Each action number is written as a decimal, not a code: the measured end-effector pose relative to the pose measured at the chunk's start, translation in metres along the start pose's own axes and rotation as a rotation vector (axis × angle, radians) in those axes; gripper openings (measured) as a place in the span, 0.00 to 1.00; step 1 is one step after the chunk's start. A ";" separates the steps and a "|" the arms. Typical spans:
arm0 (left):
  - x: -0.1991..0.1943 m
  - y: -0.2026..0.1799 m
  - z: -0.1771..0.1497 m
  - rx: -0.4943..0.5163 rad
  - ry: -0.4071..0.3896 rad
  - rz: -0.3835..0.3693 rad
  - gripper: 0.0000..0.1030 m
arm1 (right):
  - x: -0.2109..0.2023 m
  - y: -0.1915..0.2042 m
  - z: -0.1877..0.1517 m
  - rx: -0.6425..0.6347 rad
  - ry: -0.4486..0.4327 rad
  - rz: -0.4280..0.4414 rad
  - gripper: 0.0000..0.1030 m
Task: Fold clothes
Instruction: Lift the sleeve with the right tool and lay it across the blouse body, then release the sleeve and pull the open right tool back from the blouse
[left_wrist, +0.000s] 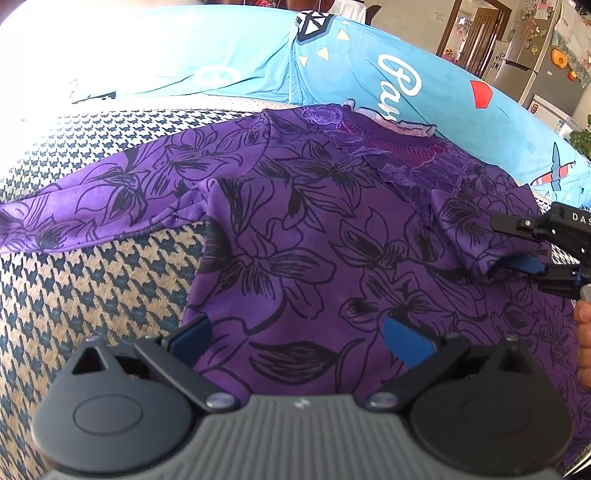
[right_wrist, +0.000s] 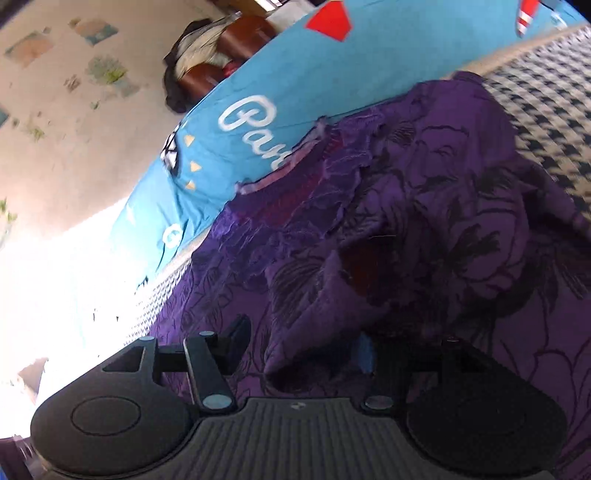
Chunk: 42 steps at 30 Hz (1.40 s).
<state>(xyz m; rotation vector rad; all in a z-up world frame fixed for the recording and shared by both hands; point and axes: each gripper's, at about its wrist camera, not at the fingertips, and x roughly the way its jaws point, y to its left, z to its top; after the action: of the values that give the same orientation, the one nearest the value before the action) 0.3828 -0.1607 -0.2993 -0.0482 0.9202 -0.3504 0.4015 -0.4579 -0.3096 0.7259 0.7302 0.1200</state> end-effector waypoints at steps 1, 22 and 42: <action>0.000 0.000 0.000 0.002 -0.002 0.001 1.00 | -0.001 -0.001 0.000 0.014 -0.016 -0.011 0.57; 0.001 0.006 0.002 -0.021 0.002 0.013 1.00 | 0.010 0.071 -0.025 -0.277 -0.004 0.208 0.34; 0.024 -0.003 -0.011 0.088 0.027 0.130 1.00 | -0.020 -0.014 0.002 -0.144 -0.093 -0.331 0.44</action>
<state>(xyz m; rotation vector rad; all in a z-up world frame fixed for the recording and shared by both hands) 0.3866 -0.1695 -0.3241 0.0971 0.9291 -0.2709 0.3857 -0.4762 -0.3059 0.4628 0.7350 -0.1601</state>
